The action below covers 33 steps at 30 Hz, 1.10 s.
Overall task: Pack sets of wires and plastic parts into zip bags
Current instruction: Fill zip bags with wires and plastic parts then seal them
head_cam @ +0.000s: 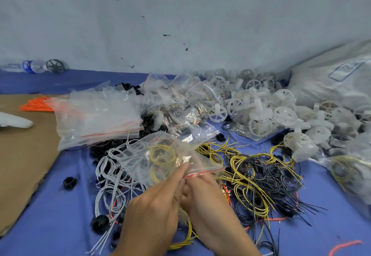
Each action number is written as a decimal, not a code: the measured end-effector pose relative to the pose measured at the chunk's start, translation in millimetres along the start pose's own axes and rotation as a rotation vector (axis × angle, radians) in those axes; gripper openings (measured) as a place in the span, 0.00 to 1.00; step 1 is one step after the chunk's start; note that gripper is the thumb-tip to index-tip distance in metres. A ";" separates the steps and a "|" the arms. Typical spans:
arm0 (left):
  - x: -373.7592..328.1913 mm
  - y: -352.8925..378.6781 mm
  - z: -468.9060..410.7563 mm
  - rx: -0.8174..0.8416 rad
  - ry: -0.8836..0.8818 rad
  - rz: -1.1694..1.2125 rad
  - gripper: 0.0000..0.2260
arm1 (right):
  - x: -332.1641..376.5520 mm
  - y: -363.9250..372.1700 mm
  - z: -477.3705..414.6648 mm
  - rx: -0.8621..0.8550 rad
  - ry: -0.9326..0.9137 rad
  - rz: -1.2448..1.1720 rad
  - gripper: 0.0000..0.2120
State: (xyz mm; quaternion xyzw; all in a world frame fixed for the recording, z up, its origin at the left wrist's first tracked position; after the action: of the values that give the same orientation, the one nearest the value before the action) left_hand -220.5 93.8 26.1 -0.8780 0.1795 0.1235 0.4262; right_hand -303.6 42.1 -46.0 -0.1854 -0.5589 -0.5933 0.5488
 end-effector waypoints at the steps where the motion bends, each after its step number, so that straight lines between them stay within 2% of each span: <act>1: 2.3 1.1 -0.6 0.024 -0.025 0.020 0.18 | 7.1 -3.5 6.9 0.066 -0.055 0.076 0.12; 3: 5.7 2.9 0.6 0.084 -0.072 0.073 0.19 | 25.2 -16.2 32.8 0.147 -0.148 0.193 0.12; 4: 7.7 2.6 0.5 0.112 -0.101 0.100 0.19 | 34.7 -28.3 40.7 0.124 -0.184 0.256 0.13; 6: 10.7 4.1 1.4 0.143 -0.134 0.129 0.19 | 55.5 -59.9 49.0 -0.033 -0.304 0.485 0.10; 8: 7.7 3.9 1.0 0.157 -0.143 0.141 0.20 | 75.3 -96.3 51.6 -0.257 -0.421 0.871 0.06; 10: 5.4 3.0 1.9 0.164 -0.151 0.146 0.19 | 87.5 -126.4 47.0 -0.450 -0.458 1.251 0.08; 13: 3.9 0.2 4.3 0.172 -0.163 0.162 0.16 | 89.8 -165.7 29.7 -0.601 -0.316 1.635 0.16; 16: 5.8 -0.8 6.3 0.168 -0.175 0.160 0.15 | 84.4 -185.9 19.7 -0.624 -0.139 1.779 0.20; 19: 5.0 0.4 7.5 0.185 -0.197 0.160 0.18 | 82.6 -182.8 17.3 -0.603 -0.117 1.787 0.15; 22: 4.3 1.8 9.3 0.190 -0.195 0.144 0.17 | 100.1 -180.3 24.5 -0.680 -0.254 1.617 0.05; 24: 4.1 1.7 8.9 0.199 -0.201 0.136 0.18 | 113.0 -179.1 31.3 -0.704 -0.389 1.498 0.03; 28: 2.3 3.7 9.0 0.233 -0.213 0.159 0.19 | 128.8 -184.9 42.3 -0.650 -0.552 1.005 0.04; 31: 2.3 5.0 9.2 0.240 -0.212 0.174 0.16 | 134.7 -192.0 44.5 -0.606 -0.565 0.637 0.04; 33: 1.5 5.9 8.8 0.260 -0.215 0.182 0.16 | 137.6 -193.4 45.0 -0.574 -0.550 0.503 0.05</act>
State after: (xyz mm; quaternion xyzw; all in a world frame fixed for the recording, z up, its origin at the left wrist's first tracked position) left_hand -222.2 97.1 16.0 -0.7774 0.2262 0.2304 0.5398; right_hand -532.7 -23.9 -6.4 -0.6097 -0.4344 -0.5015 0.4337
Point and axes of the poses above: each hand's wrist, its own z-axis away from the middle knuckle, its own y-axis out of the palm, x = y × z, the point moved 8 cm from there along -z, towards the middle knuckle, and after that the axes turned 2 degrees about -z, right-handed, at the moved point
